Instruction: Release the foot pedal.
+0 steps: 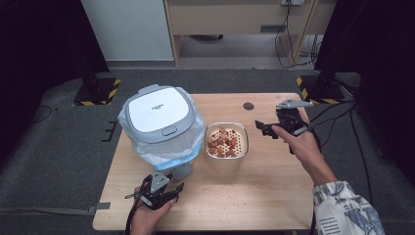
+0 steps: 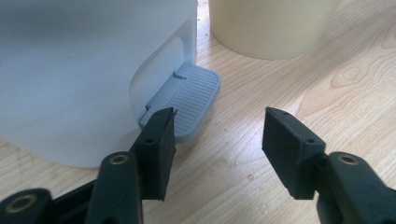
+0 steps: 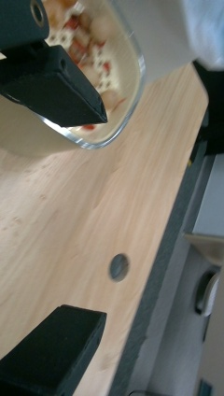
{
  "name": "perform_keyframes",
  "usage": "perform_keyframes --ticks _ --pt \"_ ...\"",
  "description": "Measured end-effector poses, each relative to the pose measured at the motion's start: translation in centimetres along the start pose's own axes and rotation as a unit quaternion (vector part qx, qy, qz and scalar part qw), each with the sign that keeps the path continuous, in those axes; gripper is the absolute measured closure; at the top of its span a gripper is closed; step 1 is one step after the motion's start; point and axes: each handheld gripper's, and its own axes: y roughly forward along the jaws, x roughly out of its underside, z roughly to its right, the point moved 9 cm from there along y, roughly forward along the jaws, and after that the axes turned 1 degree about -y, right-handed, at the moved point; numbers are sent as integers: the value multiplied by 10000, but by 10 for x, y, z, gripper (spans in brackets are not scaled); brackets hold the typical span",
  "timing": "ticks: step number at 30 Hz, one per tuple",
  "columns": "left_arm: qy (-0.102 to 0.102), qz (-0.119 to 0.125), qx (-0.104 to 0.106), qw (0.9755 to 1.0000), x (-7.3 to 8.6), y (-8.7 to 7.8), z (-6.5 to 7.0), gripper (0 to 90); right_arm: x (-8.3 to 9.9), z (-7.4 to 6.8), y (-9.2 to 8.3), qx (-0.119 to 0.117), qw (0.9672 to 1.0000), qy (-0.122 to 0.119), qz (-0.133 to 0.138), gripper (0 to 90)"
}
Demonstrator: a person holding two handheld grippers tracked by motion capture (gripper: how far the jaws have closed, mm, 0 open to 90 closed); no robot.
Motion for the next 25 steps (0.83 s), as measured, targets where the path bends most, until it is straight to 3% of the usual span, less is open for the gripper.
perform_keyframes --ticks 12,17,20,25 --pt "-52 -4 -10 10000 6 -10 -9 351 91 20 4 495 9967 469 -440 71" --pt "-88 5 -67 9999 7 -10 -15 327 128 14 11 502 9949 600 -631 68" --pt "-96 61 -117 9999 7 -11 -17 313 151 6 18 511 9928 472 -974 59" --pt "-92 114 -166 9998 5 -11 -19 301 167 -3 26 438 9909 471 -1186 56"
